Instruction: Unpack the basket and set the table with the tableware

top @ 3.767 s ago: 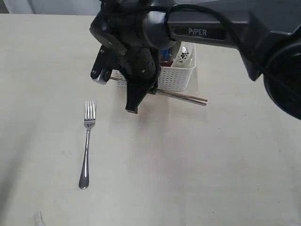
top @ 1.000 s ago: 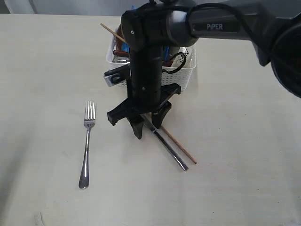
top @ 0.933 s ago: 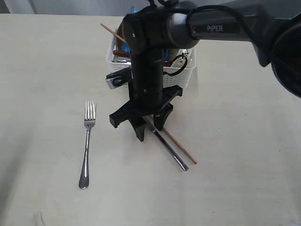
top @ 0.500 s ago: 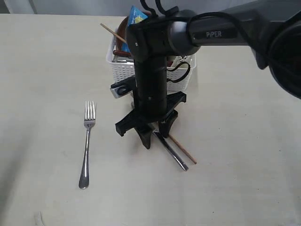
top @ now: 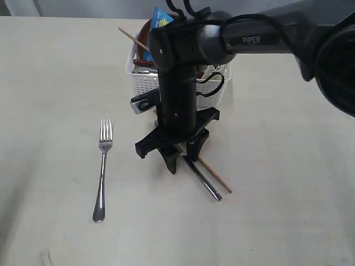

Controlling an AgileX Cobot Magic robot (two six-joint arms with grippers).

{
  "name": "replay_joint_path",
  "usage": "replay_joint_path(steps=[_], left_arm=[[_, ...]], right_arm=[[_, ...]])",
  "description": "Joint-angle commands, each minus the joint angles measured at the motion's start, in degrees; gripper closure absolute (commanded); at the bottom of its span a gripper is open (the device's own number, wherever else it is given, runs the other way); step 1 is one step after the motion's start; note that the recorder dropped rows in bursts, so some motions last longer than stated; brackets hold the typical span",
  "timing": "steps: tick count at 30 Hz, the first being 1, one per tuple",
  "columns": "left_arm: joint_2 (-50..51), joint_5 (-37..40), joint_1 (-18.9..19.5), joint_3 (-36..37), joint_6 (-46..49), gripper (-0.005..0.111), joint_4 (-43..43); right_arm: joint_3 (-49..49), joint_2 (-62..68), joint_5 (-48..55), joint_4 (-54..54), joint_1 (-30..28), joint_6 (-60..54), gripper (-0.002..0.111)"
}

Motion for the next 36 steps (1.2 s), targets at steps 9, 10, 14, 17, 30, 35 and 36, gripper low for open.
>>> replay_joint_path(steps=[9, 10, 14, 17, 30, 35, 36], left_arm=[[-0.2, -0.5, 0.0, 0.1, -0.2, 0.107, 0.3], [-0.2, -0.5, 0.0, 0.1, -0.2, 0.107, 0.3], [-0.2, -0.5, 0.0, 0.1, -0.2, 0.107, 0.3], [-0.2, -0.5, 0.0, 0.1, -0.2, 0.107, 0.3], [-0.2, -0.5, 0.0, 0.1, -0.2, 0.107, 0.3], [-0.2, -0.5, 0.0, 0.1, -0.2, 0.107, 0.3], [-0.2, -0.5, 0.0, 0.1, -0.2, 0.107, 0.3]], right_arm=[[1.0, 3.2, -19.6, -3.2, -0.3, -1.8, 0.058], [1.0, 3.2, -19.6, -3.1, -0.3, -1.8, 0.058], [1.0, 3.2, -18.4, -4.9, -0.3, -1.8, 0.058], [1.0, 3.2, -16.5, -6.1, -0.3, -1.7, 0.058], [7.8, 3.2, -13.3, -8.7, -0.3, -1.7, 0.068], [9.1, 3.2, -11.2, -8.0, -0.3, -1.7, 0.071], [9.2, 3.2, -10.9, -7.6, -0.3, -1.7, 0.070]])
